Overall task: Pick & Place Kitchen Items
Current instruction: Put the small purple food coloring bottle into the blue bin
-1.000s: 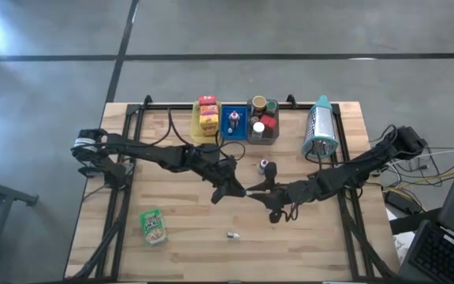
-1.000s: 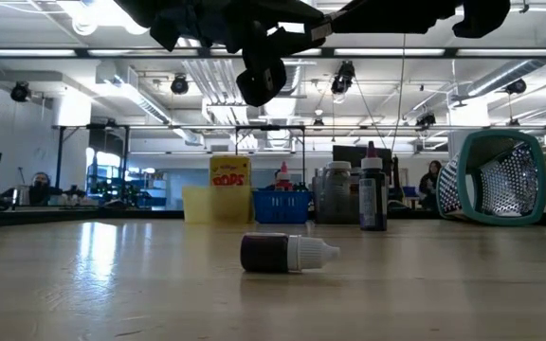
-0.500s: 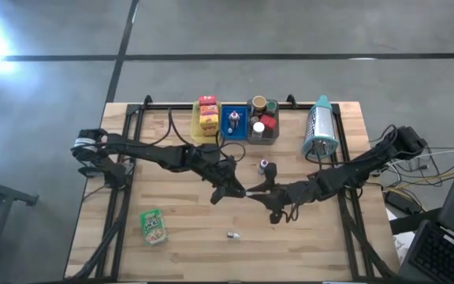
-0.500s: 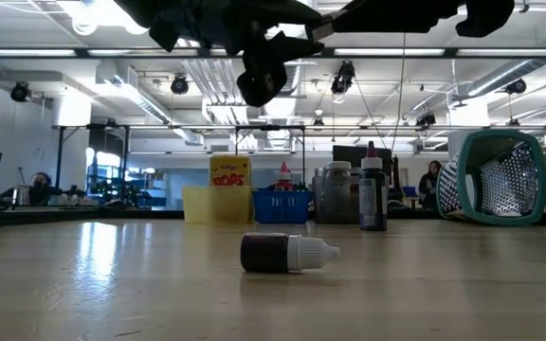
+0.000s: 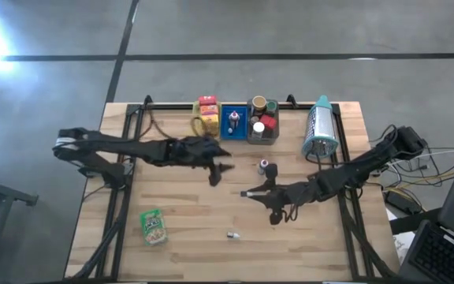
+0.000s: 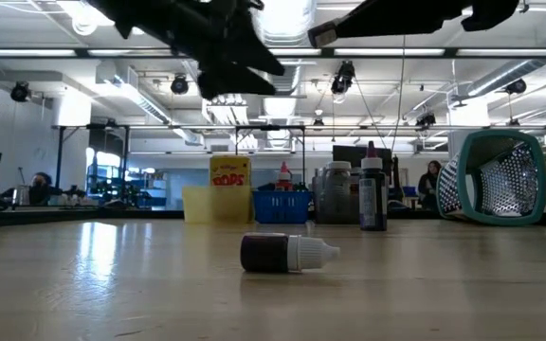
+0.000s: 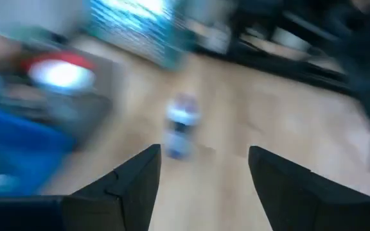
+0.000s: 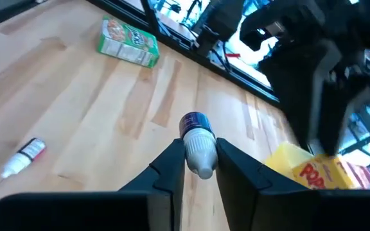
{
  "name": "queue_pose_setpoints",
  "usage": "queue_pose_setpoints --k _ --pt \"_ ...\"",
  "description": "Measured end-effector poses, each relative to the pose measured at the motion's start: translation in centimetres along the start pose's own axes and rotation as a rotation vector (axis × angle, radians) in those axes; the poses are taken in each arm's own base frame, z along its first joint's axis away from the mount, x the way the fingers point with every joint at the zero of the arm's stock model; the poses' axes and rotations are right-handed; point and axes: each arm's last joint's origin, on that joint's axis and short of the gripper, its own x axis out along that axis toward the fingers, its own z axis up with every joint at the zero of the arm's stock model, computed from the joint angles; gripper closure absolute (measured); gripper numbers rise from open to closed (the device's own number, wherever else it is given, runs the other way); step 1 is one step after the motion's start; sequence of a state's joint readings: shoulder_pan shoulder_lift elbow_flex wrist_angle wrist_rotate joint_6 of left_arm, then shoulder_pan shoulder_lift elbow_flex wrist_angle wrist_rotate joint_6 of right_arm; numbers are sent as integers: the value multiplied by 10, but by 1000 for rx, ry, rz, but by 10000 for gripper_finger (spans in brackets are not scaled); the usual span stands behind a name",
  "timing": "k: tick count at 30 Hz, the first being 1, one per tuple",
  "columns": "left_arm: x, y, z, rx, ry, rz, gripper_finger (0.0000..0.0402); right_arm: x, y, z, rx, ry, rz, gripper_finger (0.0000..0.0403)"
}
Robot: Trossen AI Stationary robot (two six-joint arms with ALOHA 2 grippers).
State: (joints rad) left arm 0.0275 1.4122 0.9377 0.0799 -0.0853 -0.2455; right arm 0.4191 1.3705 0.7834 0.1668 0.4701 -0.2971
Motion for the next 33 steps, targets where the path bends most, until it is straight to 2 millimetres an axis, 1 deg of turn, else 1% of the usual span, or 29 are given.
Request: queue_pose_setpoints --k 2,4,7,10,14,16,19,25,29,33 --pt "-12 3 -4 10 -84 121 161 1 -2 -1 11 4 -7 330" --pt "-21 4 -8 1 -174 168 160 3 -6 -2 37 11 -22 330" --pt "-32 5 -19 -16 -298 138 161 7 -17 -4 121 54 -47 338" --pt "-42 8 -32 -36 -392 108 163 11 -34 -4 198 143 -82 343" --pt "-51 14 -51 -64 -490 85 163 16 -56 0 243 262 -114 339" --pt "-54 17 -58 -75 -517 77 163 17 -69 5 245 300 -121 337" --pt "-56 19 -64 -83 -537 72 163 21 -92 12 258 353 -112 337" --pt "-56 20 -67 -73 -529 76 163 29 -143 19 313 448 -85 338" --pt "-56 20 -67 -64 -527 79 163 39 -178 15 388 489 -58 337" --pt "-56 20 -68 -49 -516 85 163 56 -203 3 406 556 -31 340"
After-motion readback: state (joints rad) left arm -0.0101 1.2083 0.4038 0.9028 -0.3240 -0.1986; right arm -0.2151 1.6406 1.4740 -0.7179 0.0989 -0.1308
